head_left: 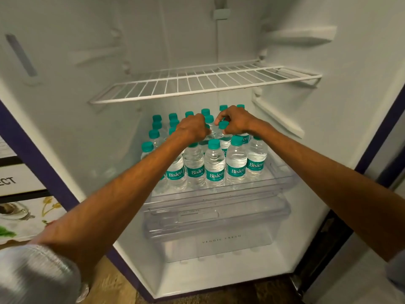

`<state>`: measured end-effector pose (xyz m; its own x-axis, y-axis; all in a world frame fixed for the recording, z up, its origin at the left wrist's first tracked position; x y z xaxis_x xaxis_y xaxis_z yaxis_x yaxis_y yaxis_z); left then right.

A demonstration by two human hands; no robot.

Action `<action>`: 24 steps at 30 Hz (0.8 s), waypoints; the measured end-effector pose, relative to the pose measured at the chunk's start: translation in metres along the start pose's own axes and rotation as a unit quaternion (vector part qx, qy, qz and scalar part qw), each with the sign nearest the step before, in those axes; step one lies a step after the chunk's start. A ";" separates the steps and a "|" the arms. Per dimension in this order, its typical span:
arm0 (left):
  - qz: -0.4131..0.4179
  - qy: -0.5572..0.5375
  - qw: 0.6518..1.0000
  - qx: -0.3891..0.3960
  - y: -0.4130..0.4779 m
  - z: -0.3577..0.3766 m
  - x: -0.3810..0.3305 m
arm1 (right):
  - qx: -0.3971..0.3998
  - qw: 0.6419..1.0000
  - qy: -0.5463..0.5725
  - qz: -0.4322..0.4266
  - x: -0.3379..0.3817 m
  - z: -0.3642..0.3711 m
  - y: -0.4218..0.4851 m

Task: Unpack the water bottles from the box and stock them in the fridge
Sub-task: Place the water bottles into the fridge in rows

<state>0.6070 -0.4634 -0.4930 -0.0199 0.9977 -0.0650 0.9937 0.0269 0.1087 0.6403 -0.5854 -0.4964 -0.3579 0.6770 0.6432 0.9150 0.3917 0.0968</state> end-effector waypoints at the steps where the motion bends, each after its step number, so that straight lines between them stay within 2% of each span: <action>1: 0.001 0.005 1.000 0.000 -0.001 -0.001 0.000 | 0.007 1.000 0.004 -0.005 -0.002 0.001 0.000; 5: 0.013 0.018 1.000 0.001 -0.005 0.001 -0.001 | 0.041 0.999 0.008 -0.027 -0.004 0.000 -0.003; 9: 0.014 -0.018 1.000 -0.014 -0.010 -0.003 0.002 | 0.053 0.998 0.008 -0.016 -0.005 -0.004 -0.008; 14: 0.021 -0.073 0.995 -0.067 -0.033 -0.019 0.007 | -0.043 0.996 0.048 -0.060 0.016 -0.013 -0.024; 20: 0.051 -0.175 0.965 -0.191 -0.099 -0.040 0.031 | -0.088 0.969 0.141 -0.181 0.080 0.015 -0.075; 24: 0.062 -0.192 0.932 -0.302 -0.160 -0.046 0.056 | -0.109 0.955 0.149 -0.231 0.121 0.046 -0.112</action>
<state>0.4423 -0.4090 -0.4683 0.2465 0.9025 -0.3532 0.7403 0.0599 0.6696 0.4864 -0.5187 -0.4649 -0.6932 0.2439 0.6782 0.7013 0.4454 0.5566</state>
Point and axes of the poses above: each hand's wrist, its own y-axis towards the middle knuckle, its own z-axis out of the palm, x = y × z, the point moved 7 cm from there along y, towards the middle knuckle, and after that the axes turned 9 degrees about y, right-handed, at the moved point
